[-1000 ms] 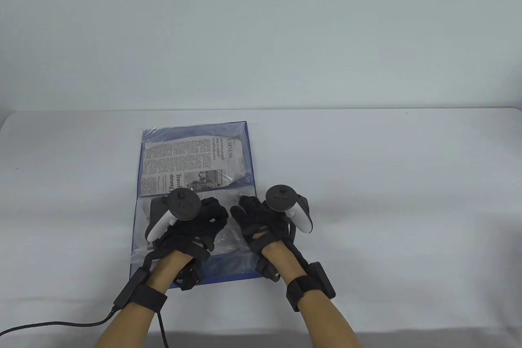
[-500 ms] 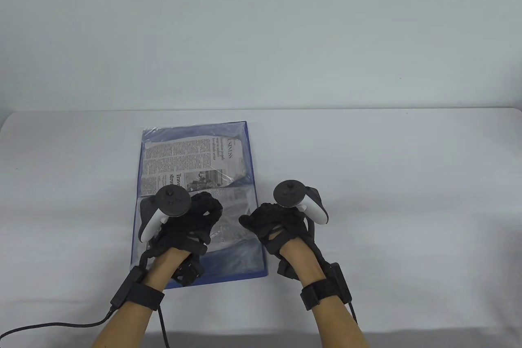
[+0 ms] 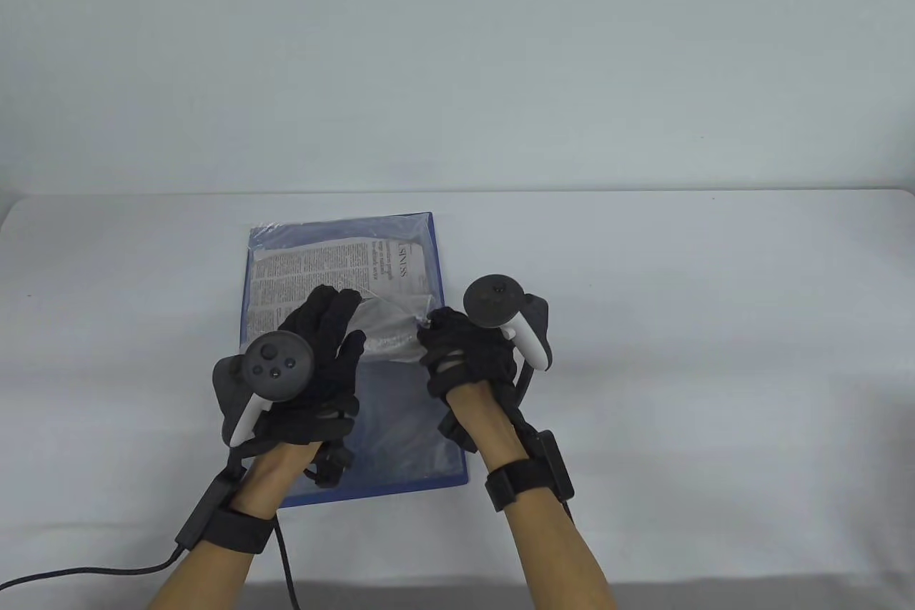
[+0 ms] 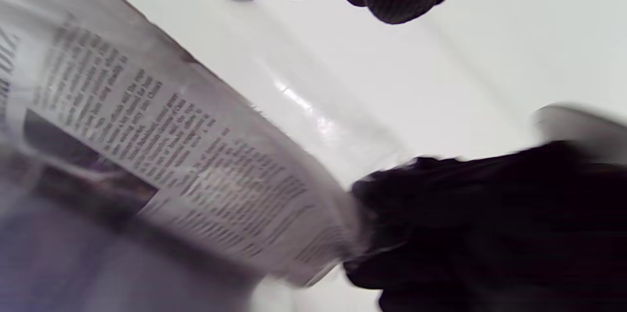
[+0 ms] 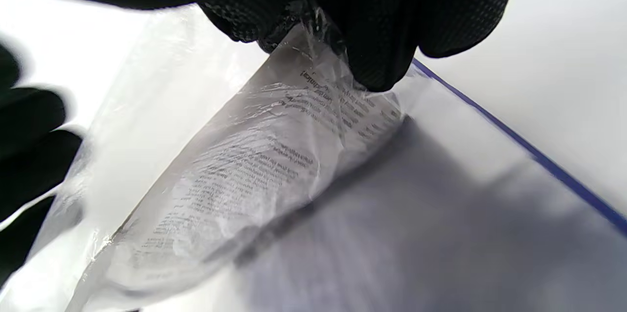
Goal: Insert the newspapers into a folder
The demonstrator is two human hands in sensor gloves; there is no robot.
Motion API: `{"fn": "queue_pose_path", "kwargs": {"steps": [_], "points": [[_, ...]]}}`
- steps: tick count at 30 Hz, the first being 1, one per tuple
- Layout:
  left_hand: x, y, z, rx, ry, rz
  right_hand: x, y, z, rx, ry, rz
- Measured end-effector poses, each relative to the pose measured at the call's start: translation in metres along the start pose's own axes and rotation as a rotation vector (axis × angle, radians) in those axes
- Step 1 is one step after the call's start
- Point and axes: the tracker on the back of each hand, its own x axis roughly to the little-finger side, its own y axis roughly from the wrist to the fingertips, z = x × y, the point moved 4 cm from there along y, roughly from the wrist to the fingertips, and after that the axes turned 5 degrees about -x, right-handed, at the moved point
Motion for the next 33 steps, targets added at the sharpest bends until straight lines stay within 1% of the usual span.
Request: {"fn": "queue_pose_path", "kwargs": {"steps": [2,5,7,8,9,11,12,15,17,19,20,21,22,23,24,25,26,27,29,30,31,33], "points": [[-0.005,-0.002,-0.007,-0.030,-0.004,0.022,-0.004,0.013,0.016,0.074,0.046,-0.031],[-0.002,-0.002,-0.010,-0.042,0.039,-0.001,-0.010,0.030,0.029,0.109,0.103,-0.047],[0.004,0.000,-0.012,-0.052,0.072,-0.037,-0.012,0.048,0.037,0.123,0.142,-0.068],[0.007,0.001,-0.012,-0.049,0.073,-0.052,-0.012,0.053,0.038,0.125,0.152,-0.065],[0.014,0.003,-0.012,-0.034,0.061,-0.087,-0.011,0.063,0.038,0.116,0.173,-0.053],[0.029,0.007,-0.012,-0.014,0.013,-0.158,-0.006,0.079,0.029,0.086,0.250,-0.026],[0.040,0.008,-0.011,0.006,-0.030,-0.204,-0.002,0.084,0.024,0.083,0.301,-0.003],[0.066,0.009,-0.011,0.040,-0.161,-0.299,0.006,0.088,0.017,0.074,0.384,0.030],[0.085,0.009,-0.010,0.070,-0.209,-0.386,0.011,0.082,0.019,0.072,0.329,0.072],[0.103,0.009,-0.007,0.128,-0.196,-0.501,0.017,0.071,0.021,0.049,0.223,0.031],[0.116,0.007,-0.003,0.195,-0.150,-0.600,0.025,0.059,0.020,0.024,0.122,-0.008],[0.125,0.006,0.000,0.253,-0.109,-0.666,0.029,0.052,0.018,0.001,0.063,-0.036],[0.138,0.002,0.006,0.342,-0.054,-0.748,0.037,0.043,0.013,-0.048,-0.012,-0.082],[0.146,-0.001,0.009,0.401,-0.028,-0.799,0.047,0.032,0.005,-0.127,-0.083,-0.130],[0.153,-0.004,0.014,0.443,-0.020,-0.829,0.056,0.022,-0.005,-0.190,-0.142,-0.163],[0.157,-0.006,0.019,0.444,-0.020,-0.835,0.069,0.011,-0.019,-0.257,-0.204,-0.204],[0.159,-0.008,0.023,0.450,0.003,-0.841,0.083,0.000,-0.031,-0.292,-0.240,-0.256],[0.160,-0.009,0.025,0.469,0.034,-0.856,0.090,-0.006,-0.039,-0.304,-0.254,-0.277],[0.166,-0.013,0.034,0.509,0.122,-0.896,0.094,-0.011,-0.058,-0.325,-0.272,-0.207],[0.168,-0.016,0.037,0.528,0.131,-0.913,0.095,-0.011,-0.063,-0.330,-0.287,-0.211],[0.173,-0.019,0.044,0.569,0.123,-0.930,0.095,-0.012,-0.068,-0.333,-0.323,-0.215],[0.171,-0.023,0.054,0.644,0.052,-0.905,0.091,-0.010,-0.073,-0.351,-0.398,-0.224]]}}
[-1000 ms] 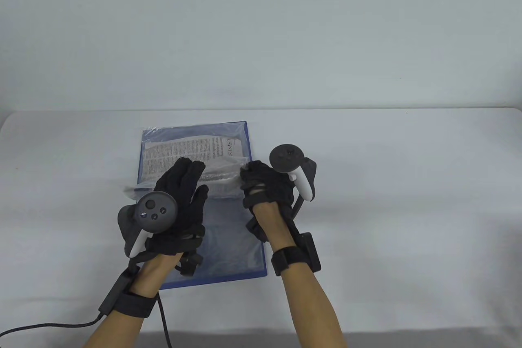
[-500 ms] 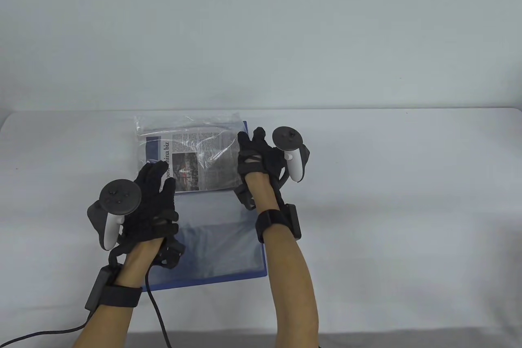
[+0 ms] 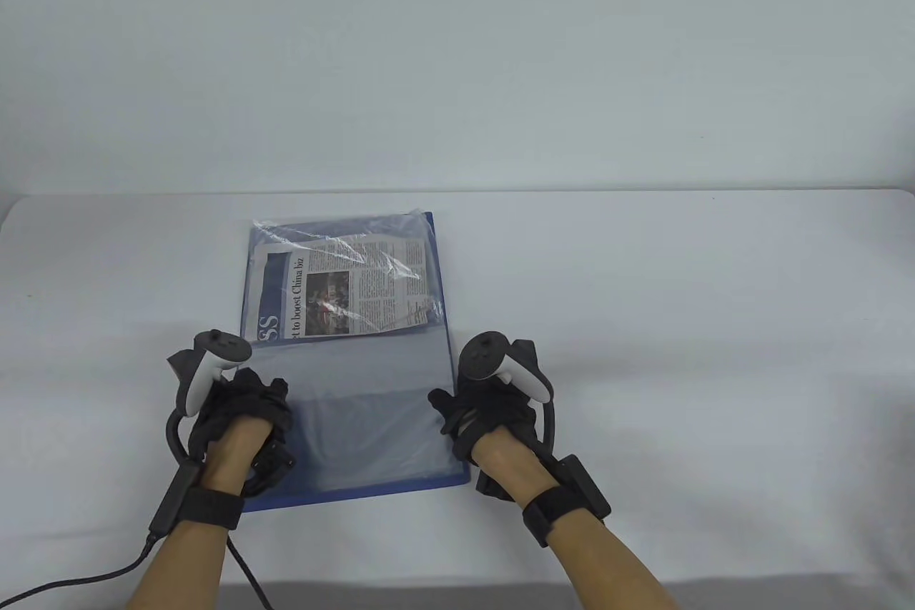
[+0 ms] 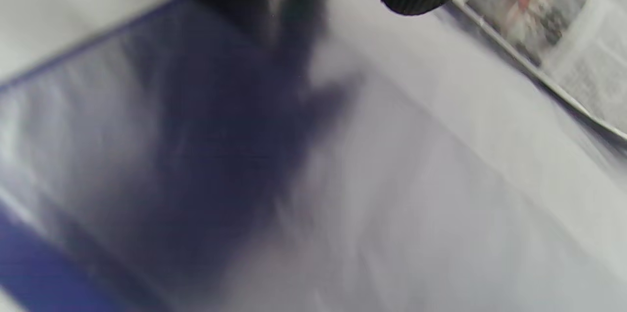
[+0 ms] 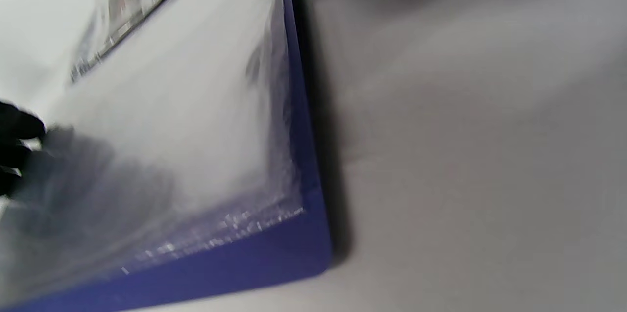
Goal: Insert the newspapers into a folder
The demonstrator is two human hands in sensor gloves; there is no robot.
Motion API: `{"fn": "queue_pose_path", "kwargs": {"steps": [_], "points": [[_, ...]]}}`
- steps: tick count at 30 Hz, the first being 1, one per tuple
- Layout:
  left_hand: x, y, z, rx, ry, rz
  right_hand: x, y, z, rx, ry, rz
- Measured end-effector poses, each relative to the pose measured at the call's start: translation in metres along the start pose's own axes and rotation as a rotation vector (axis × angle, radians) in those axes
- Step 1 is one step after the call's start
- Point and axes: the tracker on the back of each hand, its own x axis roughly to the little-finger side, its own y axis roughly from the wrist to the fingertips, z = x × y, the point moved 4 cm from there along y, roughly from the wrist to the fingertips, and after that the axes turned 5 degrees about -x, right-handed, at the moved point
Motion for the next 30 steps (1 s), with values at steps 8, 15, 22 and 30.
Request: {"fn": "queue_pose_path", "kwargs": {"steps": [8,15,22,30], "points": [[-0.006,0.000,-0.006,0.152,-0.270,0.101,0.004,-0.005,0.015,0.036,0.090,0.069],[0.015,0.008,-0.013,0.232,-0.440,0.055,0.028,-0.020,0.041,0.018,0.386,0.174],[0.030,0.005,-0.023,0.356,-0.549,0.045,0.048,-0.055,0.074,-0.206,0.441,0.379],[0.004,0.016,-0.008,0.282,-0.894,0.311,0.108,-0.065,0.094,0.163,0.789,0.317]]}}
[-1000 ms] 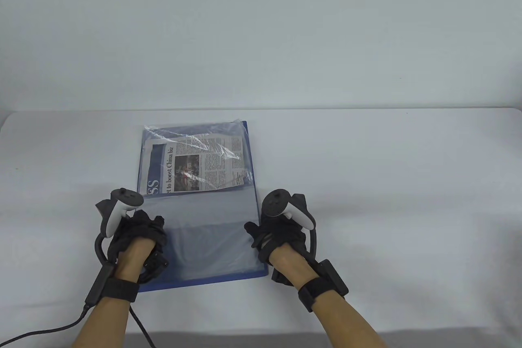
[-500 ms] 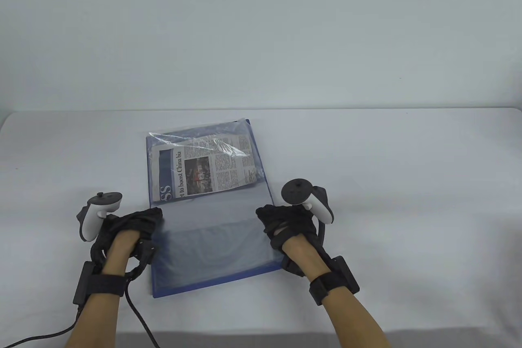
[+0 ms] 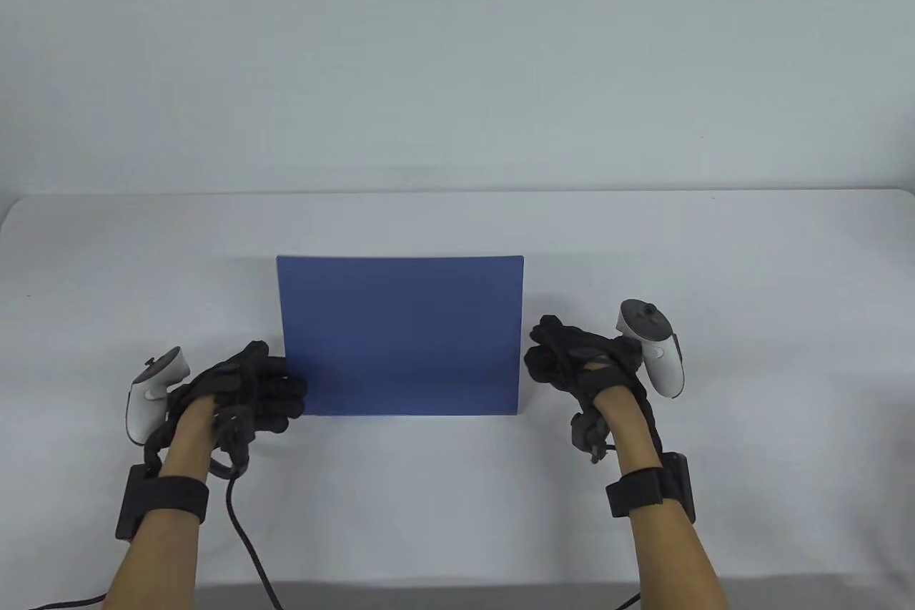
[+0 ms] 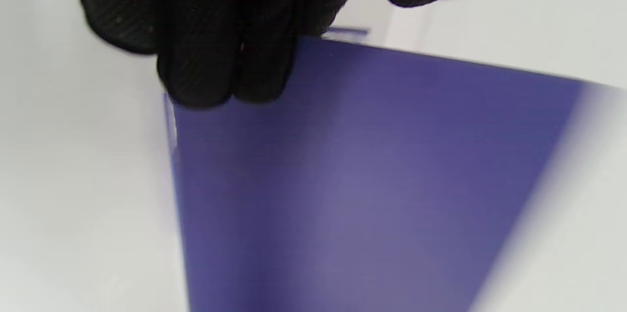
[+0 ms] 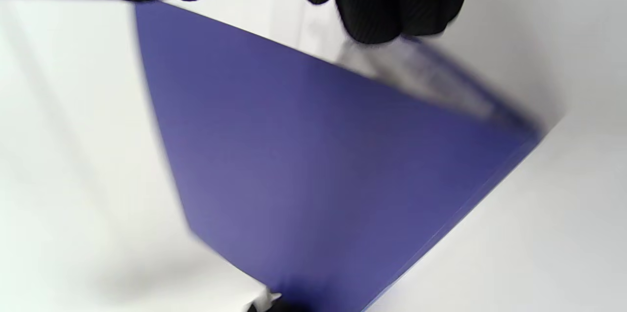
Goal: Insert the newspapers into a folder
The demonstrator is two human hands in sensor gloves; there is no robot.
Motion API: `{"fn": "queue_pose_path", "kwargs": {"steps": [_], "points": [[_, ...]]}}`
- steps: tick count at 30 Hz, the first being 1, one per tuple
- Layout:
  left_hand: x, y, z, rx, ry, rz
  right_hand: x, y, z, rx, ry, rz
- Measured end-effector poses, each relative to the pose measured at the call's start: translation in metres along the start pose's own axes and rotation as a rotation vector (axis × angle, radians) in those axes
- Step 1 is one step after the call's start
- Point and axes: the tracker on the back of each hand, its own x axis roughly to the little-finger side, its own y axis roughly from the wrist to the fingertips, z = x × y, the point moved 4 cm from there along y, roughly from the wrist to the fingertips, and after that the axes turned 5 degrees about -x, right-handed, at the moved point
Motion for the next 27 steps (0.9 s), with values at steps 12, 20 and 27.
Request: {"fn": "queue_pose_path", "kwargs": {"steps": [12,20,27], "points": [[0.003,-0.004,0.126,0.029,1.433,-0.169,0.032,0.014,-0.051,-0.251,-0.469,-0.524],[0.001,-0.010,0.131,0.120,1.389,-0.080,0.037,0.008,-0.058,-0.123,-0.243,-0.484],[0.010,0.003,0.132,0.070,1.477,-0.154,0.005,-0.014,-0.058,-0.113,0.148,-0.122]]}}
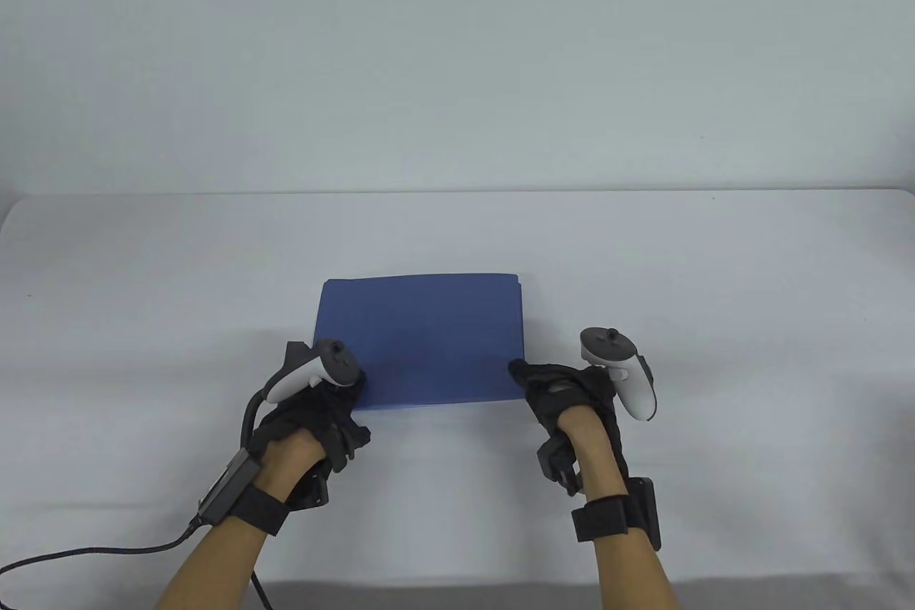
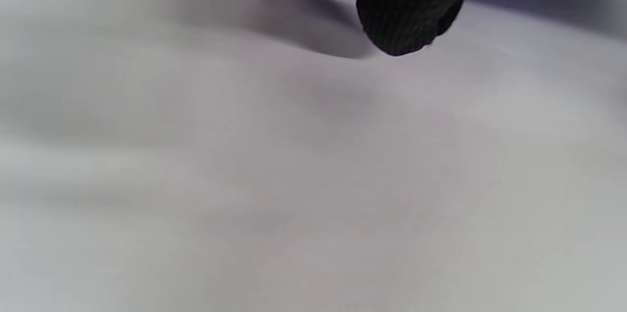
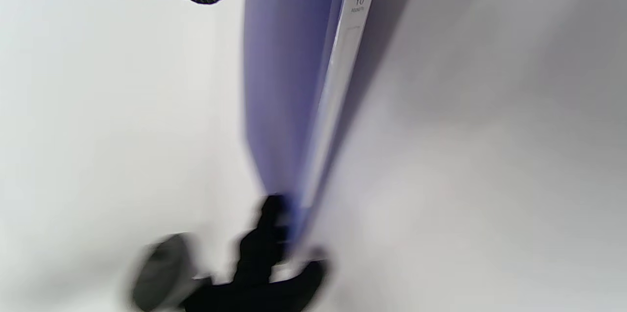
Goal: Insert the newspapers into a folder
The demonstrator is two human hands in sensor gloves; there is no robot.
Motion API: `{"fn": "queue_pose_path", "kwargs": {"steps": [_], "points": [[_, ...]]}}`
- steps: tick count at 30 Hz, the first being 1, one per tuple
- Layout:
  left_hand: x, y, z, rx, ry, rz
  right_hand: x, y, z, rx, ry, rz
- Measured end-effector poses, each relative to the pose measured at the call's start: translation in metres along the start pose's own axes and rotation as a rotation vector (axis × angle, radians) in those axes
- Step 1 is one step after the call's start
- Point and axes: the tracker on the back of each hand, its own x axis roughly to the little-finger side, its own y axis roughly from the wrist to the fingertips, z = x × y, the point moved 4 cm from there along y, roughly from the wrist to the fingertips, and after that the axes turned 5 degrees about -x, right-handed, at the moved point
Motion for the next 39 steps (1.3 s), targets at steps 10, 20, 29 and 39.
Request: {"fn": "queue_pose_path", "kwargs": {"steps": [10,20,29,39], "points": [[0.018,-0.020,-0.049,-0.448,-0.201,-0.057,-0.072,-0.017,-0.015,-0.073,0.178,0.723],[0.040,-0.034,-0.075,-0.383,-1.134,0.674,-0.033,-0.001,0.008,0.212,-0.100,0.410],[0.063,-0.007,-0.048,-0.208,-1.159,0.431,-0.008,0.043,-0.025,-0.020,0.091,0.296],[0.072,-0.044,-0.067,-0.571,-0.648,0.025,-0.023,0.044,-0.030,0.249,-0.631,-0.141]]}}
